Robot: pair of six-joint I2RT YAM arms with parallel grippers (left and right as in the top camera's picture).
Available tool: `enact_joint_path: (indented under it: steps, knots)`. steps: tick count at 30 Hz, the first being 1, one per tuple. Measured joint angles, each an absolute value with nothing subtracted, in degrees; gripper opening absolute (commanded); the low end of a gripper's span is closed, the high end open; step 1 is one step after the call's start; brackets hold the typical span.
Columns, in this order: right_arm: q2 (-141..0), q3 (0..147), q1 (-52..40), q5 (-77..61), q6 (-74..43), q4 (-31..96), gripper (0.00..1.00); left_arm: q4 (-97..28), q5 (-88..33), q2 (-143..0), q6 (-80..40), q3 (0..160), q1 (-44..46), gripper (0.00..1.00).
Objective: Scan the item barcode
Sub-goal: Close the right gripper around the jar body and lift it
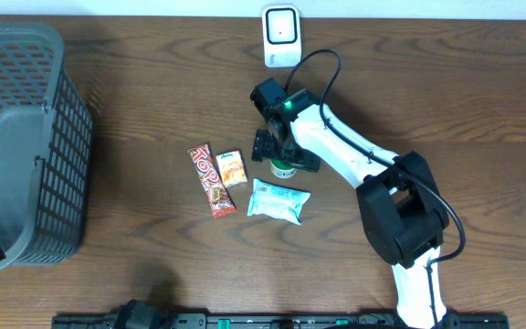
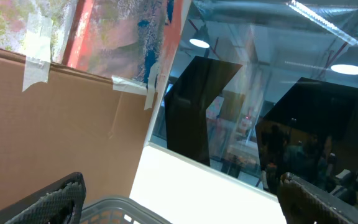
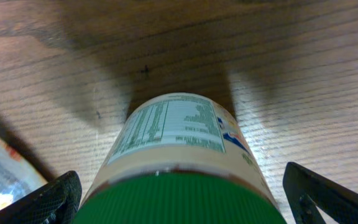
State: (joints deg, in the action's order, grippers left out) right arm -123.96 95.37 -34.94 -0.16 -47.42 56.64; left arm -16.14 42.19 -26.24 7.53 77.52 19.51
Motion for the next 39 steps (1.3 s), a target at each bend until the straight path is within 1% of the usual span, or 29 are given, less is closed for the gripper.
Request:
enact_joint_path:
  steps: [2, 5, 8, 12, 14, 25, 29, 31, 33, 38, 39]
  knots:
    - [-123.96, 94.52, -34.94, -0.23, -47.75, 55.61, 0.99, -16.16, 42.19, -26.24, 7.55, 77.52, 19.51, 0.98]
    - [-123.96, 93.73, -34.94, -0.23, -48.16, 54.59, 0.94, -16.16, 42.19, -26.24, 7.53, 77.52, 19.51, 0.98]
    - [-123.96, 93.62, -34.94, 0.03, -48.64, 54.04, 0.87, -16.16, 42.19, -26.24, 7.53, 77.49, 19.51, 0.98]
    - [-123.96, 93.6, -34.94, 1.17, -49.98, 54.02, 0.75, -16.16, 42.19, -26.24, 7.53, 77.52, 19.51, 0.98]
    - [-123.96, 93.6, -34.96, 1.37, -50.72, 54.0, 0.72, -16.16, 42.19, -26.24, 7.53, 77.52, 19.51, 0.98]
    - [-123.96, 93.58, -34.94, 0.97, -52.93, 54.13, 0.65, -16.16, 42.19, -26.24, 7.53, 77.52, 19.51, 0.98]
    - [-123.96, 93.58, -34.85, 0.49, -53.39, 54.39, 0.66, -16.16, 42.19, -26.24, 7.53, 77.52, 19.51, 0.98]
    - [-123.96, 93.58, -34.83, 0.03, -53.41, 54.81, 0.64, -16.14, 42.19, -26.24, 7.53, 77.49, 19.51, 0.98]
    - [-123.96, 93.58, -34.63, -0.78, -53.43, 55.59, 0.62, -16.14, 42.19, -26.24, 7.53, 77.52, 19.51, 0.98]
    - [-123.92, 93.62, -33.08, -5.04, -53.56, 56.31, 0.61, -16.16, 42.19, -26.24, 7.53, 77.49, 19.51, 0.98]
    - [-123.9, 93.65, -32.49, -6.35, -53.56, 56.31, 0.6, -16.16, 42.19, -26.24, 7.53, 77.49, 19.51, 0.98]
